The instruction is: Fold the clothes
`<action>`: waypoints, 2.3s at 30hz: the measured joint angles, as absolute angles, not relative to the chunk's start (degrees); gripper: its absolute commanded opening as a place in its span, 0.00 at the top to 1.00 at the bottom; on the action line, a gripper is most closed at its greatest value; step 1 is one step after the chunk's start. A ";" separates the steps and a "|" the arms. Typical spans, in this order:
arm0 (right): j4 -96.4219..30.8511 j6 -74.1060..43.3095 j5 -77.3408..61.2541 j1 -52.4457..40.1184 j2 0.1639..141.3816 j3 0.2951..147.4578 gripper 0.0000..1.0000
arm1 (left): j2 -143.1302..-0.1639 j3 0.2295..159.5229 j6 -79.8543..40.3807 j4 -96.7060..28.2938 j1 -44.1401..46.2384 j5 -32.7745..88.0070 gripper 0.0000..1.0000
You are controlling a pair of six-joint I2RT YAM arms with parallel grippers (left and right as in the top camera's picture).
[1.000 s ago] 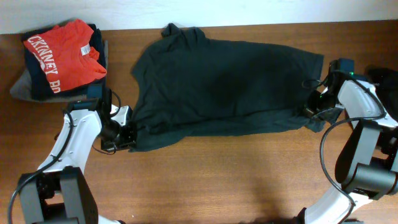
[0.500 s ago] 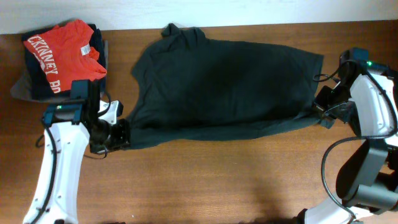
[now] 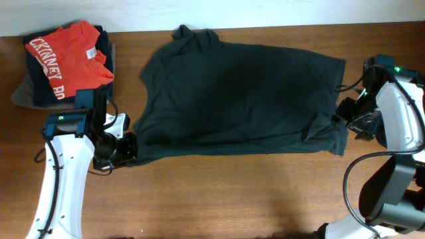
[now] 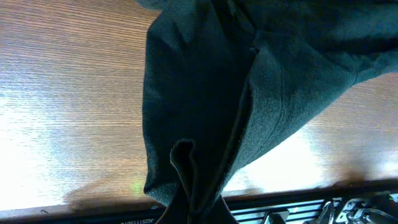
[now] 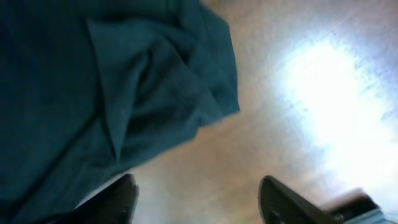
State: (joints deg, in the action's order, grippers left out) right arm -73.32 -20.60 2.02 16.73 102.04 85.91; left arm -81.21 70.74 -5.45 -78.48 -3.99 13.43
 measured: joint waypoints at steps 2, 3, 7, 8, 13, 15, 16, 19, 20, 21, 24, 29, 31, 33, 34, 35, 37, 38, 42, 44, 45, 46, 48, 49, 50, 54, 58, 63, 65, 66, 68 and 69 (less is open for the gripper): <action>-70.70 -20.51 1.54 16.73 102.04 85.91 0.27 | -81.21 70.74 -5.45 -78.48 -3.99 13.23 0.99; -69.08 -20.49 1.13 16.73 102.04 85.91 0.27 | -81.21 70.74 -5.45 -78.50 -3.99 13.15 0.99; -63.77 -20.47 -0.89 16.73 102.08 85.91 0.29 | -81.21 70.74 -5.45 -78.48 -3.99 13.02 0.99; -62.52 -20.47 -1.45 16.73 102.24 85.91 0.30 | -81.21 70.74 -5.45 -78.46 -3.99 13.02 0.99; -57.93 -20.34 -2.85 15.70 105.62 85.91 0.32 | -81.21 70.74 -5.45 -78.46 -3.99 13.04 0.99; -56.14 -19.84 -2.92 14.50 108.07 85.91 0.32 | -81.21 70.74 -5.45 -78.46 -3.99 13.02 0.99; -55.40 -19.59 -2.90 13.78 109.30 85.91 0.32 | -81.21 70.74 -5.45 -78.46 -3.99 13.02 0.99; -53.63 -19.49 -2.90 11.49 112.68 85.91 0.32 | -81.21 70.74 -5.45 -78.48 -3.99 13.02 0.99; -53.21 -19.62 -2.87 10.92 113.58 85.91 0.33 | -81.21 70.74 -5.45 -78.52 -3.99 13.02 0.99; -52.80 -20.01 -2.85 10.31 114.45 85.91 0.34 | -81.21 70.74 -5.45 -78.50 -3.99 13.02 0.99; -51.92 -21.56 -2.79 9.58 116.25 85.89 0.36 | -81.21 70.74 -5.45 -78.52 -3.99 13.02 0.99; -51.86 -25.47 -1.28 9.69 117.71 85.76 0.37 | -81.21 70.74 -5.45 -78.50 -3.99 13.02 0.99; -52.12 -26.98 -0.21 9.69 117.82 85.73 0.37 | -81.21 70.74 -5.45 -78.50 -3.99 13.02 0.99; -52.14 -28.14 0.86 9.69 117.84 85.71 0.37 | -81.21 70.74 -5.45 -78.50 -3.99 13.02 0.99; -52.01 -28.60 1.23 9.69 117.84 85.71 0.38 | -81.21 70.74 -5.45 -78.50 -3.99 13.04 0.99; -51.94 -28.75 1.39 9.69 117.84 85.71 0.39 | -81.21 70.74 -5.48 -78.52 -3.99 13.04 0.99; -51.92 -29.30 1.76 9.69 117.86 85.71 0.41 | -81.21 70.74 -5.45 -78.50 -3.99 13.02 0.99; -51.88 -29.47 1.78 9.69 117.86 85.71 0.41 | -81.21 70.74 -5.48 -78.50 -3.99 13.04 0.99; -51.75 -30.33 2.20 9.69 118.17 85.71 0.41 | -81.21 70.74 -5.45 -78.48 -3.99 13.04 0.99; -51.77 -30.68 2.20 9.69 118.61 85.71 0.41 | -81.21 70.74 -5.45 -78.50 -3.99 13.02 0.99; -51.75 -30.85 2.22 9.69 118.91 85.71 0.42 | -81.21 70.74 -5.45 -78.50 -3.99 13.04 1.00; -51.75 -31.05 2.22 9.69 119.31 85.71 0.43 | -81.21 70.74 -5.45 -78.50 -3.99 13.02 0.99; -51.72 -31.14 2.22 9.69 120.14 85.71 0.48 | -81.21 70.74 -5.45 -78.50 -3.99 13.02 0.99; -51.75 -31.18 2.24 9.69 120.55 85.71 0.50 | -81.21 70.74 -5.48 -78.50 -3.99 13.02 0.99; -51.75 -31.20 2.28 9.69 120.90 85.71 0.53 | -81.21 70.74 -5.45 -78.50 -3.99 13.02 0.99; -51.79 -31.40 2.83 9.69 121.16 85.71 0.67 | -81.21 70.74 -5.45 -78.50 -3.99 13.04 0.99; -51.86 -31.46 3.16 9.72 121.16 85.71 0.88 | -81.21 70.74 -5.45 -78.52 -3.99 13.02 0.99; -52.88 -31.51 3.53 9.72 121.16 85.97 0.96 | -81.21 70.74 -5.45 -78.48 -3.99 13.02 0.99; -55.09 -31.55 3.95 9.72 121.21 86.59 0.96 | -81.21 70.74 -5.45 -78.48 -3.99 13.02 0.99; -56.40 -31.51 4.21 9.72 121.21 87.05 0.96 | -81.21 70.74 -5.45 -78.43 -3.99 13.02 0.99; -59.44 -31.53 4.97 9.72 121.25 88.62 0.96 | -81.21 70.74 -5.48 -78.24 -3.99 12.82 0.99; -61.04 -31.48 5.28 9.72 121.32 89.78 0.96 | -81.21 70.74 -5.48 -77.95 -3.99 12.62 0.99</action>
